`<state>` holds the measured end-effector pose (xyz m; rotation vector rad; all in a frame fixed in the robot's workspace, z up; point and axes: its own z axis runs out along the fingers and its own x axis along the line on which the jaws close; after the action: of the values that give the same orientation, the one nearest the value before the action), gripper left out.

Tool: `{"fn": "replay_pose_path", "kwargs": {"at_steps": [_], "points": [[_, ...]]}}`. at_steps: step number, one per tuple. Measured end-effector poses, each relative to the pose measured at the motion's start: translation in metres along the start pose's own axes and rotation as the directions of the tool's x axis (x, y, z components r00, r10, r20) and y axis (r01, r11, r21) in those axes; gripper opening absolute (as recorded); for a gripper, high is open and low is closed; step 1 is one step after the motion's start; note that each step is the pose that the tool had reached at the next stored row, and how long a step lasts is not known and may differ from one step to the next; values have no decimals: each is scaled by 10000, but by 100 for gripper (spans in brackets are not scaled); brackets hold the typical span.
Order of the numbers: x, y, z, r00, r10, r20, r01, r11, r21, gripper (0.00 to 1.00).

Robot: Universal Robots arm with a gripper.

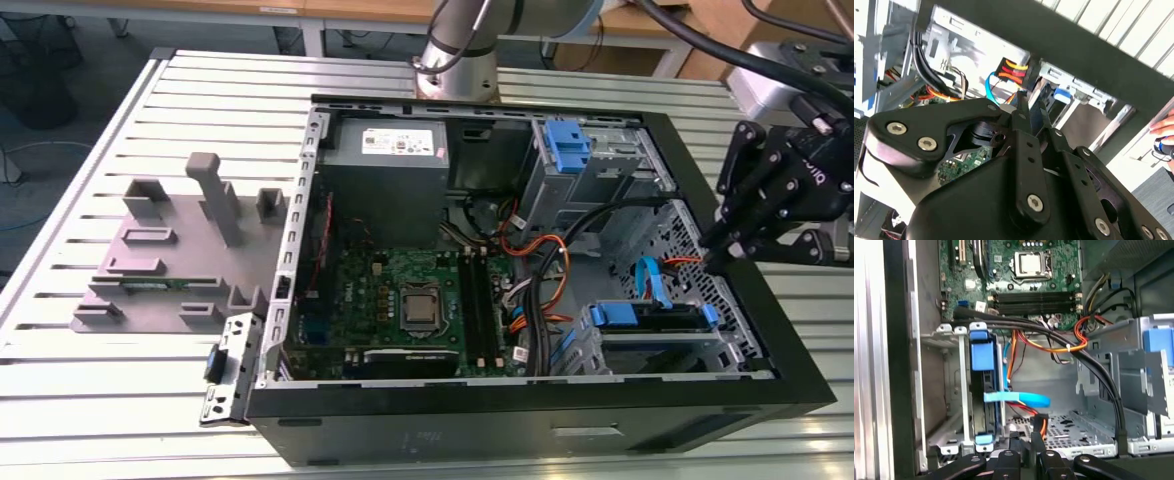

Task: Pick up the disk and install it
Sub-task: 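Insert the second disk wire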

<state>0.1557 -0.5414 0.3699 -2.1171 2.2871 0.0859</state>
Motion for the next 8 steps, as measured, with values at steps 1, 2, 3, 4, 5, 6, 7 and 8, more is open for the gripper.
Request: {"fn": "replay_pose_path", "kwargs": {"at_steps": [1,2,3,4,5,6,7,8], "points": [[-8,-20,5,10000,1,0,-1,10000,0,24],[-14,-38,8,10000,1,-3,-1,10000,0,24],[-20,-54,12,10000,1,-3,-1,10000,0,24],[-26,-69,16,10000,-1,-4,1,10000,0,24],[-32,-80,21,10000,-5,-4,5,10000,-1,24],[-37,-90,28,10000,-10,-3,10,10000,-1,24],[-42,-98,36,10000,-17,-2,17,10000,-2,24],[-47,-106,43,10000,-29,-6,29,10000,-2,24]]}}
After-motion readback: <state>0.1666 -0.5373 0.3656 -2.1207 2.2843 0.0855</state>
